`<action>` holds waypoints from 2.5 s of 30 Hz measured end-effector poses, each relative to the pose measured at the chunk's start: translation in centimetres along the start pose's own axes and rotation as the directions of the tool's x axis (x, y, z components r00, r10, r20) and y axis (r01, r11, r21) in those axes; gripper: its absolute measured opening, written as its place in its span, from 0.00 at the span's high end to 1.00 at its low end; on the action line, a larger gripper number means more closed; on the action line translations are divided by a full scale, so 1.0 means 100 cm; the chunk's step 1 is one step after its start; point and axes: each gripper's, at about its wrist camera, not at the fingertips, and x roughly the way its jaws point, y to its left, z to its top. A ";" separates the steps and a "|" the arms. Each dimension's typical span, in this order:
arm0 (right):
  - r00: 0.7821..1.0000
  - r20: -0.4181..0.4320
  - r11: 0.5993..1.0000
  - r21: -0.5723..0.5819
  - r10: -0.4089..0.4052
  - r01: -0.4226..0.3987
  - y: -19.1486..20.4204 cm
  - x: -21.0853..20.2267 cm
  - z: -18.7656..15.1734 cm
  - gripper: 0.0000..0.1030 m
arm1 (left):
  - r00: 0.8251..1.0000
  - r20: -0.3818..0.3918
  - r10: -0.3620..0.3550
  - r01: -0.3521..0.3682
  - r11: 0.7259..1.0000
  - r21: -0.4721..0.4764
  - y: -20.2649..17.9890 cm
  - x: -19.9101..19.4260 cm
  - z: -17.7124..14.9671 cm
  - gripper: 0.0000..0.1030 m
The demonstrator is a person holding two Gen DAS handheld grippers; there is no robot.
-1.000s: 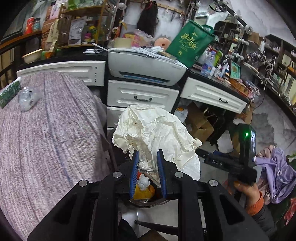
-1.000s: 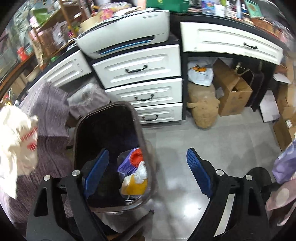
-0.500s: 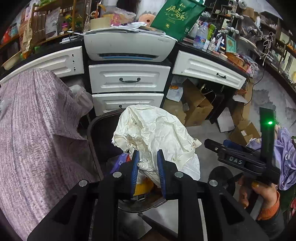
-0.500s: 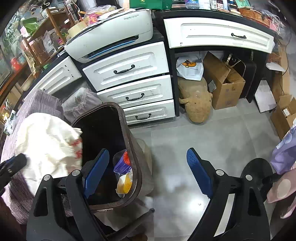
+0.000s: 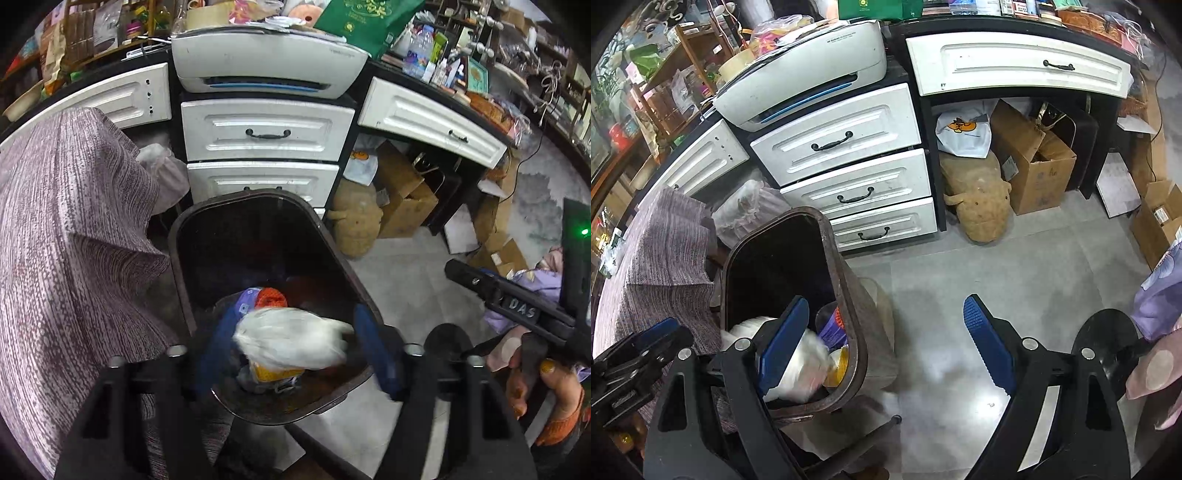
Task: Collect trash
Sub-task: 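Lower the cream paper sheet into the bin and open the left gripper, then grasp the green milk carton with the left gripper while the right gripper grasps the plastic bag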
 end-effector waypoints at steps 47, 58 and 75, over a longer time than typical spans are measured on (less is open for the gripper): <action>0.916 -0.112 0.728 -0.573 0.385 -0.376 0.350 -0.040 0.003 0.12 | 0.887 0.232 0.399 -0.353 0.910 -0.216 0.218 -0.172 0.017 0.06; 0.897 -0.254 0.636 -0.636 0.361 -0.436 0.472 0.016 0.002 0.12 | 0.845 0.117 0.522 -0.456 0.817 -0.355 0.359 -0.171 0.059 0.06; 0.909 -0.311 0.622 -0.663 0.278 -0.417 0.534 0.076 0.018 0.40 | 0.846 -0.078 0.528 -0.533 0.842 -0.084 0.432 -0.091 0.119 0.22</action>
